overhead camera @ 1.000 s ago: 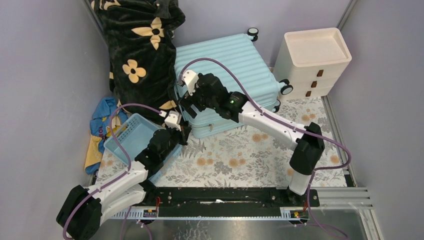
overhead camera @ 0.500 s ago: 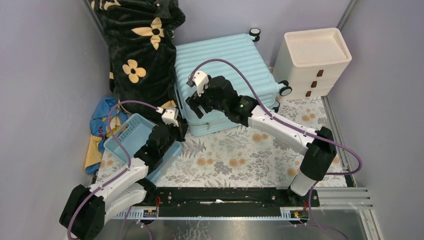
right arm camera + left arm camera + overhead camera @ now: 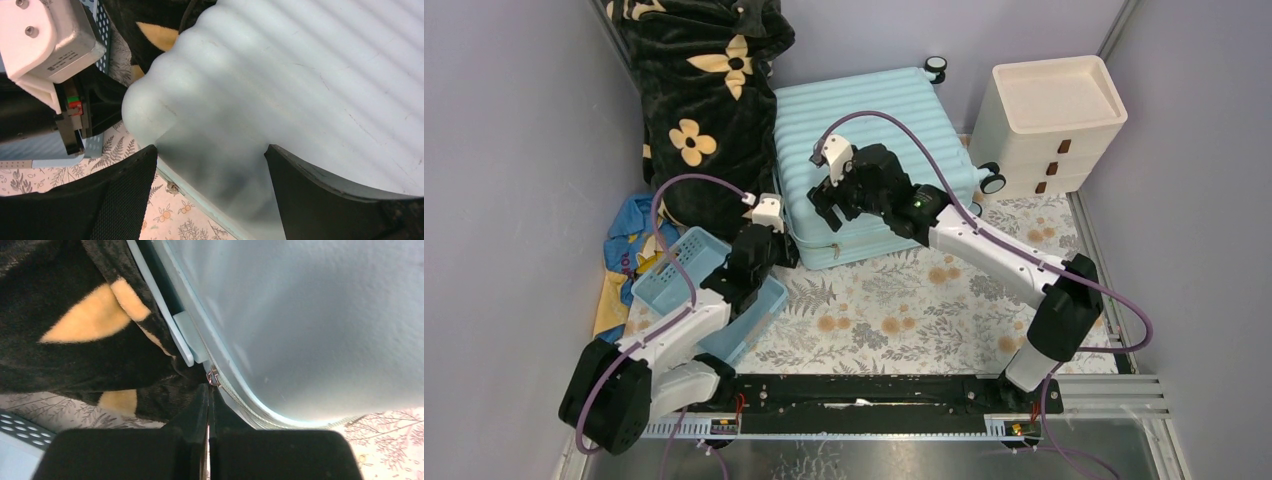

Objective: Open, take out, and arrange the luggage
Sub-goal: Unzip the luggage at the center of the board.

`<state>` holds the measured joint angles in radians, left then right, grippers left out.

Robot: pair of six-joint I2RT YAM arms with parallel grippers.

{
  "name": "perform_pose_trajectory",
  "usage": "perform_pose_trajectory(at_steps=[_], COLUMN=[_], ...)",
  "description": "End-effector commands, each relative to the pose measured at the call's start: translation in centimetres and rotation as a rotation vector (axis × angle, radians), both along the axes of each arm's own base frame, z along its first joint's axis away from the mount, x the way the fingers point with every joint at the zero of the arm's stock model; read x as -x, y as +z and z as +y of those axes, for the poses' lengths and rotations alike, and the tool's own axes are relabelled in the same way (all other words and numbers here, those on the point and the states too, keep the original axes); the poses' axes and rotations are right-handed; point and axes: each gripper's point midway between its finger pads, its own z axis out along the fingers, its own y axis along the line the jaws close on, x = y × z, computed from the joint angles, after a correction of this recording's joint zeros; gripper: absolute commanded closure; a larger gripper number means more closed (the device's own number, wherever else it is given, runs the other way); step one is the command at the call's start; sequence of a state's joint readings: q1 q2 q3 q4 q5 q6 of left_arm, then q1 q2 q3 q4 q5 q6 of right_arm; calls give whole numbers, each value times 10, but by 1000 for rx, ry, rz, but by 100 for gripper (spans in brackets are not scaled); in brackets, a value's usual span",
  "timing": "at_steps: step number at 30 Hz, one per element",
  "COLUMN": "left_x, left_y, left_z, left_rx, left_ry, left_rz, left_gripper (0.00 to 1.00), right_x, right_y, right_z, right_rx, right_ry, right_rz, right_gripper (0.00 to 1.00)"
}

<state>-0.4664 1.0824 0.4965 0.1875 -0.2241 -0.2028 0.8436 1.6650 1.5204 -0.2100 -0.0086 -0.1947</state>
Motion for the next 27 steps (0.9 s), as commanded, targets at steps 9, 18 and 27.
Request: perform_pose_trajectory(at_steps=[9, 18, 27], left_x=[-62, -115, -149], left_y=[20, 16, 18], left_z=[39, 44, 51], left_rx=[-41, -23, 27], left_ry=[93, 95, 108], left_rz=[-96, -53, -35], left_gripper=[100, 100, 100], right_x=[3, 15, 55], right_y=[-43, -20, 5], right_z=[-45, -52, -70], right_rx=[111, 51, -47], right_ry=[-47, 8, 192], right_rz=[162, 165, 180], right_gripper=[12, 10, 7])
